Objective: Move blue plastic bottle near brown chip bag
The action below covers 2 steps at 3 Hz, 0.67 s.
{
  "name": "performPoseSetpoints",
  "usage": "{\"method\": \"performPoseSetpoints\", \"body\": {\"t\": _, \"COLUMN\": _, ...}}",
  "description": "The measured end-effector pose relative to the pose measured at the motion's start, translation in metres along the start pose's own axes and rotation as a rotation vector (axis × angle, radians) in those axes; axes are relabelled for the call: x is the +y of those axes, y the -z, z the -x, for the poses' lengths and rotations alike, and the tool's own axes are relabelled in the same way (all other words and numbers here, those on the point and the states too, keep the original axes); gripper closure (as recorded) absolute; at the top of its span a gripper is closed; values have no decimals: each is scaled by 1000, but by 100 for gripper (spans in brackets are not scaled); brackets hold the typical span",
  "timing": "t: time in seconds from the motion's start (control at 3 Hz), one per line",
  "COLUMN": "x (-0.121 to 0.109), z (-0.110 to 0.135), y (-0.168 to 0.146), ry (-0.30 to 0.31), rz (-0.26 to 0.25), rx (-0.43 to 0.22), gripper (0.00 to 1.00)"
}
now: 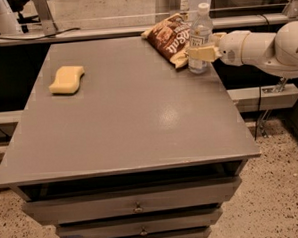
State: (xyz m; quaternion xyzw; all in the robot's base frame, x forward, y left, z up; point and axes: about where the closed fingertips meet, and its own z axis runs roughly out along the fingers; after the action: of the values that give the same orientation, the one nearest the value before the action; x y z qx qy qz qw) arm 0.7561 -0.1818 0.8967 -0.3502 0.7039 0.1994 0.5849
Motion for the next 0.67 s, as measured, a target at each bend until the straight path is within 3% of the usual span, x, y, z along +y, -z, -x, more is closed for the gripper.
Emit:
{"method": "performPoseSetpoints", "body": {"t": 0.33, "x": 8, "z": -13, "y": 7, "ry": -23, "rz": 13, "rx": 28, "gripper": 13}}
{"method": "performPoseSetpoints", "body": {"t": 0.67, "x": 18, "z": -28, "y": 16, "ry": -55, "rz": 23, "rx": 53, "gripper": 0}}
